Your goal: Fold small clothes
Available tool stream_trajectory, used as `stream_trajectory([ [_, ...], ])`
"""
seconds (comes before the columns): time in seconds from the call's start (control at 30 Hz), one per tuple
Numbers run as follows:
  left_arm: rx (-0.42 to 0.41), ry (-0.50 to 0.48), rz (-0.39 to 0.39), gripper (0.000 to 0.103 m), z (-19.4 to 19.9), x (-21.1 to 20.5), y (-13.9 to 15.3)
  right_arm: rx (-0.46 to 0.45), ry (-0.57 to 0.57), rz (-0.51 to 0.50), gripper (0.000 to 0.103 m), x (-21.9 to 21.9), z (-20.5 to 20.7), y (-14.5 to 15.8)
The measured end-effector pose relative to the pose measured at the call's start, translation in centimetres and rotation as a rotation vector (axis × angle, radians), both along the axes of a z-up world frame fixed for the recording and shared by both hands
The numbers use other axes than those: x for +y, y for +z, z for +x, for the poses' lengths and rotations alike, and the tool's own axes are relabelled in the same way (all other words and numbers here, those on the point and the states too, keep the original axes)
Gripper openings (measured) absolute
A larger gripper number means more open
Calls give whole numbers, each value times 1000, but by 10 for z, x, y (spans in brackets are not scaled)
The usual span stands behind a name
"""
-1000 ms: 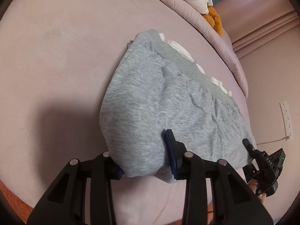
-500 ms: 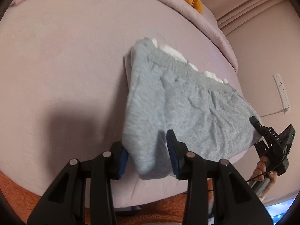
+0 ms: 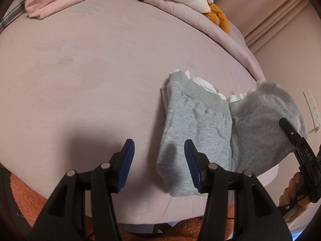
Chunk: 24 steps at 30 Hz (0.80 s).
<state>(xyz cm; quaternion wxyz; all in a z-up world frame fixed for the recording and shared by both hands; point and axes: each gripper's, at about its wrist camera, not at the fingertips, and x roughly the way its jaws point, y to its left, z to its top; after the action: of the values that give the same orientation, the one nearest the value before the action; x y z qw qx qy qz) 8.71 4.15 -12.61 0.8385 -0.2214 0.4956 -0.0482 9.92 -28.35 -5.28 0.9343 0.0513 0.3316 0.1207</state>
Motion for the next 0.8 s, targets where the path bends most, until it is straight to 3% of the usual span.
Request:
stream_trajectory([
  [0.17,-4,24,10,53,-5,8,1,38,149,-71,18,46,5,-14],
  [0.33,5,39,26,53,-8,14,-2,196,272,-115,19,86,16,-52],
  [0.43,14,41,24,53,-10,17,-4,238,288,-143,19,98,18,-67],
  [0.67,12,60,23,54,-14,27,-2,174,274,-149,19,102,16,-42],
  [0.8,7,68,10,55,-17,30,1,248,281,-118,19,108,21,-64],
])
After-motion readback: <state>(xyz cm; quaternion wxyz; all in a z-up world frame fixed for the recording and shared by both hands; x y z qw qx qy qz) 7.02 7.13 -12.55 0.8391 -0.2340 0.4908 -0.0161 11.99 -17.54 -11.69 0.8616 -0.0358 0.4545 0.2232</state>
